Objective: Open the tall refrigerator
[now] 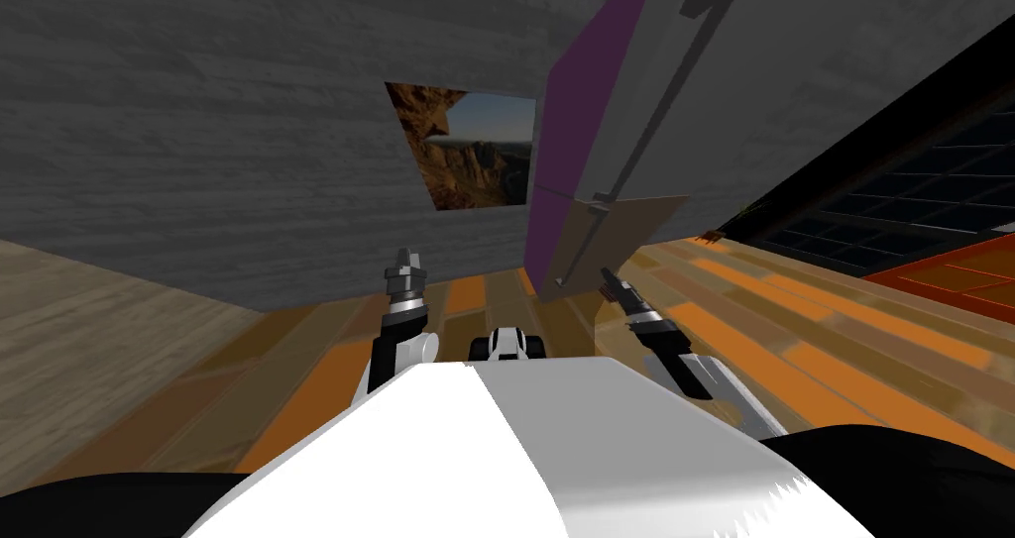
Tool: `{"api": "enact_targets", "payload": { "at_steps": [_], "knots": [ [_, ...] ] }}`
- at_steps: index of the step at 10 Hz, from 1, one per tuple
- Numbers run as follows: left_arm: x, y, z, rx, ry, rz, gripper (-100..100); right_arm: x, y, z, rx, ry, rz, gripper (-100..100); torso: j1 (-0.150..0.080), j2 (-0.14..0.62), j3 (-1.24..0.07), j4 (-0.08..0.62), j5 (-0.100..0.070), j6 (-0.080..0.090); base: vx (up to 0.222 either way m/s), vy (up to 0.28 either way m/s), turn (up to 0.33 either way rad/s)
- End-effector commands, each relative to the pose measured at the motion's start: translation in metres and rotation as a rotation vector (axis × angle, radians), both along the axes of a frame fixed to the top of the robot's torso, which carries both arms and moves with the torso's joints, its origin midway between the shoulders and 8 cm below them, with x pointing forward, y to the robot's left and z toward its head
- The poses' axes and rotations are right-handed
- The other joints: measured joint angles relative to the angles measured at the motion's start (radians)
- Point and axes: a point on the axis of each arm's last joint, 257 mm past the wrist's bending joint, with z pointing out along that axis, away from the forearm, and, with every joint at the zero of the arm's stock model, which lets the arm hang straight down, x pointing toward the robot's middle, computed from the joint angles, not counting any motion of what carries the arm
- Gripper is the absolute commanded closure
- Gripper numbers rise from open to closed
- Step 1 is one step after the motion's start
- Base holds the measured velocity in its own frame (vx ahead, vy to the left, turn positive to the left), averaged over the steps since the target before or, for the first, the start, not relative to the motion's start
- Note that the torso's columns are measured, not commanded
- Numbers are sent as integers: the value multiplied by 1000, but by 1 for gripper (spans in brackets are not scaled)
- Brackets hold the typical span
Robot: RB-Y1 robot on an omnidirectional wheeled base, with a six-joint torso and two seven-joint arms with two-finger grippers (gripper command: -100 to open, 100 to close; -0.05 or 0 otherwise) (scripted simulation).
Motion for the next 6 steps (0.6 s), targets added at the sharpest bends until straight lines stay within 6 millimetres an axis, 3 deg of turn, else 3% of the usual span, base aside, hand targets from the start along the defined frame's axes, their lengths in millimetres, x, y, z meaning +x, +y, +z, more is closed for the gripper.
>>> {"api": "enact_targets", "payload": {
  "at_steps": [1,2,4,5,6],
  "knots": [
    [0,0,0,0,0,0,0,-8,-32,-7,-122,58,-54,-100,-2,0,0,0,0,1,38,118,146],
    [0,0,0,0,0,0,0,-8,-31,-8,-130,61,-54,-100,-3,1,0,0,-1,0,25,85,77],
    [0,0,0,0,0,0,0,-19,-71,-15,-250,127,-119,-100,-2,1,0,0,-1,0,53,129,190],
    [0,0,0,0,0,0,0,-20,-72,-15,-274,132,-123,-100,1,-2,-1,-1,1,0,56,106,83],
    [0,0,0,0,0,0,0,-26,-93,-16,-332,163,-159,-100,-1,0,-1,0,0,1,44,107,173]
  ]
}}
